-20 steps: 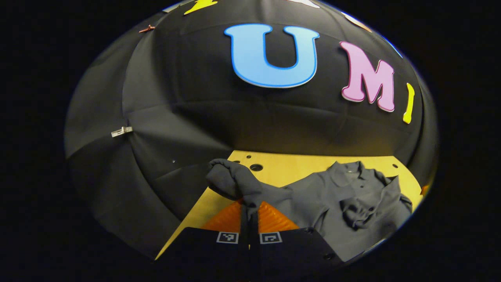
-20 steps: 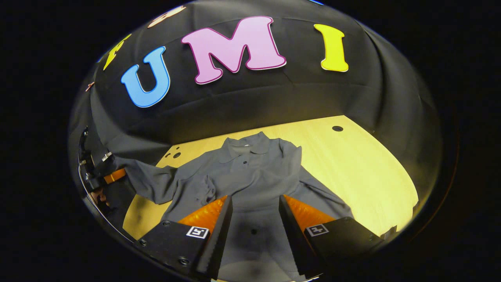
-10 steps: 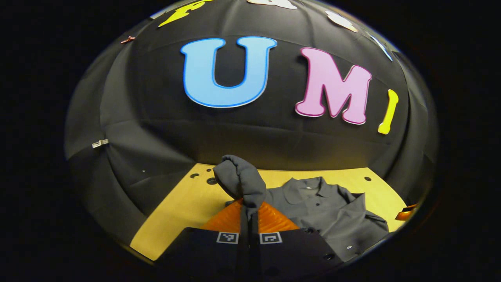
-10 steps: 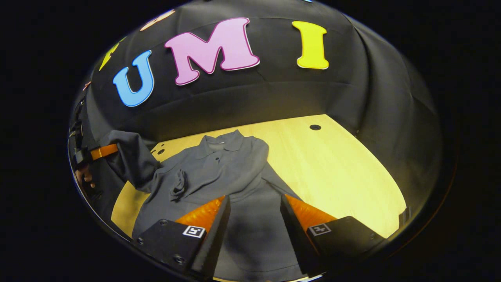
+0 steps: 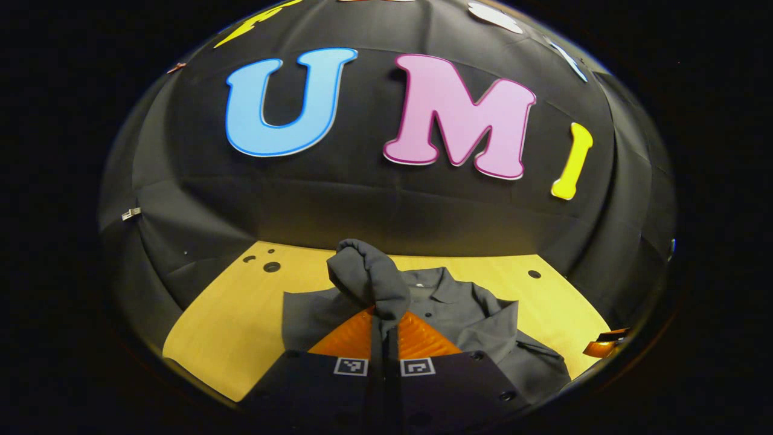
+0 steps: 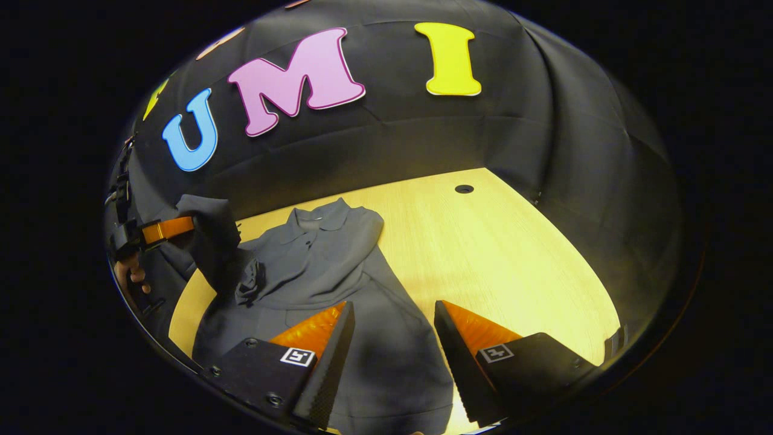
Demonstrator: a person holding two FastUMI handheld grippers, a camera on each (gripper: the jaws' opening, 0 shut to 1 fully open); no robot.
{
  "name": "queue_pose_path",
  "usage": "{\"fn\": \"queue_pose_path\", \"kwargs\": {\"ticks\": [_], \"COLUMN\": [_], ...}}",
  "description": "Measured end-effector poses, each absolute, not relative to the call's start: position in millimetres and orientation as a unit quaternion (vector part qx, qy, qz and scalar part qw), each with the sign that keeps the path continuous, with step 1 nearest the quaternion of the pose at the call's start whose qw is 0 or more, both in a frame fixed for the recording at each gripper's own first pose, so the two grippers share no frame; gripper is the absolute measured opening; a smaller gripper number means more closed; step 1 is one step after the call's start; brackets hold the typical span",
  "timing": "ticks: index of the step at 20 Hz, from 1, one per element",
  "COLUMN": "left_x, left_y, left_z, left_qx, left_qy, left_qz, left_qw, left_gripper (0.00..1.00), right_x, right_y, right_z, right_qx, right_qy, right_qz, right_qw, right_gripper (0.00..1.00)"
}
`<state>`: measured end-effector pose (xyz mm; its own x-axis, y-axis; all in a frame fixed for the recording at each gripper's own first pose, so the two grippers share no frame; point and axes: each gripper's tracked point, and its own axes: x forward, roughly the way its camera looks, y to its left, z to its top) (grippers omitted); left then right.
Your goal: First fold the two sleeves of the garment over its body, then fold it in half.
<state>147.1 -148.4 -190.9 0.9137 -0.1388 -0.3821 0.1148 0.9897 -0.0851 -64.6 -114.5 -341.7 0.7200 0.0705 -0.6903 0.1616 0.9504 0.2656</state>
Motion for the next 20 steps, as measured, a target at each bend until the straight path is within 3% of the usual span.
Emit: {"fn": "queue_pose_path", "kwargs": {"ticks": [10, 19, 20], "left_x": [130, 115, 113], "left_y": [-260, -297, -299], "left_z": [-290, -363, -367], "left_qx": [0.042, 0.078, 0.078], "left_qy": [0.245, 0.279, 0.284], "left_qz": [-0.118, -0.142, -0.147], "left_qw": [0.961, 0.946, 0.944], "left_gripper": [0.05, 0.02, 0.06], "right_x": [-66, -60, -60], "right_y": [-152, -154, -154], "right_z": [-375, -398, -398], "right_qx": [0.148, 0.148, 0.149], "right_qy": [0.397, 0.415, 0.416], "right_qz": [0.000, 0.020, 0.021], "right_qw": [0.906, 0.897, 0.897], "right_gripper": [0.83, 0.83, 0.83]}}
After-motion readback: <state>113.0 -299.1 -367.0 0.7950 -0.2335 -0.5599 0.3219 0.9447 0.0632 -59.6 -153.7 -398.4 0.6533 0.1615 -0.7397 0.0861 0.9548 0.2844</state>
